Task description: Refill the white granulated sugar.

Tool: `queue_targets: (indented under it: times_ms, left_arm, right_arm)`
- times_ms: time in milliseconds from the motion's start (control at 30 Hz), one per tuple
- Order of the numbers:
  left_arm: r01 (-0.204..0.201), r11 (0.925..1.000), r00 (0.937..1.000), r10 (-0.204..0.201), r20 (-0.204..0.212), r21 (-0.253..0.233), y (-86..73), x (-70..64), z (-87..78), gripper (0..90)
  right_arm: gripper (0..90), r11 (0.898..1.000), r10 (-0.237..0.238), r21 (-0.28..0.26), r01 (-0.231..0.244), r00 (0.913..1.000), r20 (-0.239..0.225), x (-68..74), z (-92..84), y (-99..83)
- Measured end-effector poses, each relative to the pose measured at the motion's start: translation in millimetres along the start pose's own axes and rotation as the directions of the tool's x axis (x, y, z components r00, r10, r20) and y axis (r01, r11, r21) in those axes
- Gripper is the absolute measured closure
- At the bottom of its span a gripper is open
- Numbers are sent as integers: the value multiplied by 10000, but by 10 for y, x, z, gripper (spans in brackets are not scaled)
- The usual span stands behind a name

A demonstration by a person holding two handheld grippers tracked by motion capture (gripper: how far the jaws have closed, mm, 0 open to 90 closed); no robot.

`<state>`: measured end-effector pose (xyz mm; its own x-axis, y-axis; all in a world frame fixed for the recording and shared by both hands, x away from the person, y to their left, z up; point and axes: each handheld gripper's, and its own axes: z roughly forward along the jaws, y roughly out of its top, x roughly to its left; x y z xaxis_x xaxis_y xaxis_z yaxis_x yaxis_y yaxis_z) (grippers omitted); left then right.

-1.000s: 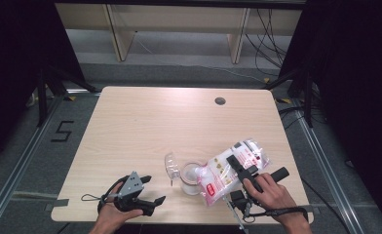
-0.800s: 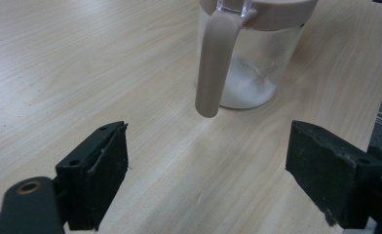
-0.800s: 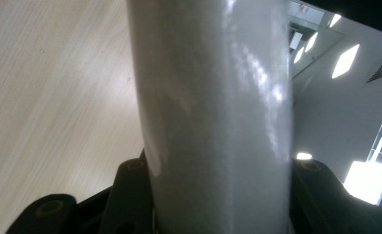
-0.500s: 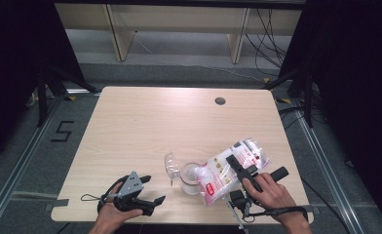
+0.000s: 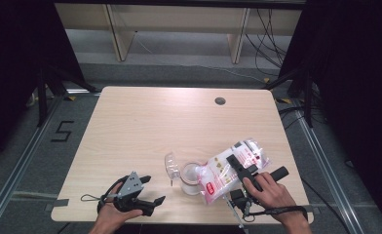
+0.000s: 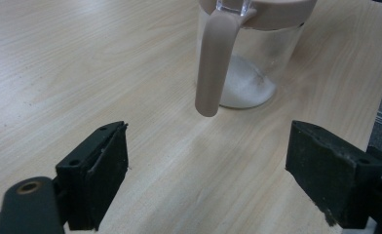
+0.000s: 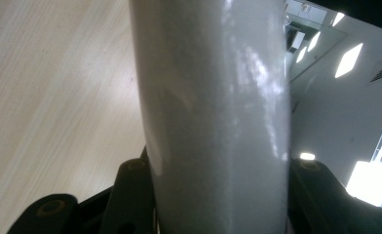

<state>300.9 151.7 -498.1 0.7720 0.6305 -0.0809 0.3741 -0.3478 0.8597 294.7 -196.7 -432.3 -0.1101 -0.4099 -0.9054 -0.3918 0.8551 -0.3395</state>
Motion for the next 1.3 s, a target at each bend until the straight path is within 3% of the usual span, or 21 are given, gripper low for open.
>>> queue_targets:
  times_ms: [300,433,467,533,600,667,1100,1300]
  left_arm:
    - [42,10000,10000,-42,21,-40,2,-5,-5,153]
    - [-270,9996,9996,269,-33,-33,11,9,-14,153]
    - [-56,10000,10000,56,45,-11,4,-1,-15,153]
    - [-44,10000,10000,44,-29,-54,7,-2,-15,152]
    - [-305,9995,9995,305,-14,-36,12,14,-18,153]
    - [-36,10000,10000,36,-25,-51,7,-2,-17,153]
    - [-33,10000,10000,32,-18,-61,10,-4,-18,153]
    - [-34,10000,10000,34,-13,-47,7,-2,-16,153]
  right_arm:
    - [617,10000,-5,-6,5,10000,47,-19,-1,-5]
    - [620,10000,37,-3,-37,10000,31,-14,-7,-7]
    - [620,10000,40,-11,-40,10000,20,-15,-6,-8]
    - [623,10000,61,-31,-61,9999,91,-15,-6,-14]
    - [626,9999,-103,-60,103,9999,34,-32,-4,-17]
    - [629,9999,28,-110,-27,10000,81,-15,-1,-22]
    - [659,9997,179,-162,-180,9998,-33,25,10,-7]
    - [665,9998,-35,-210,35,10000,38,14,9,-13]
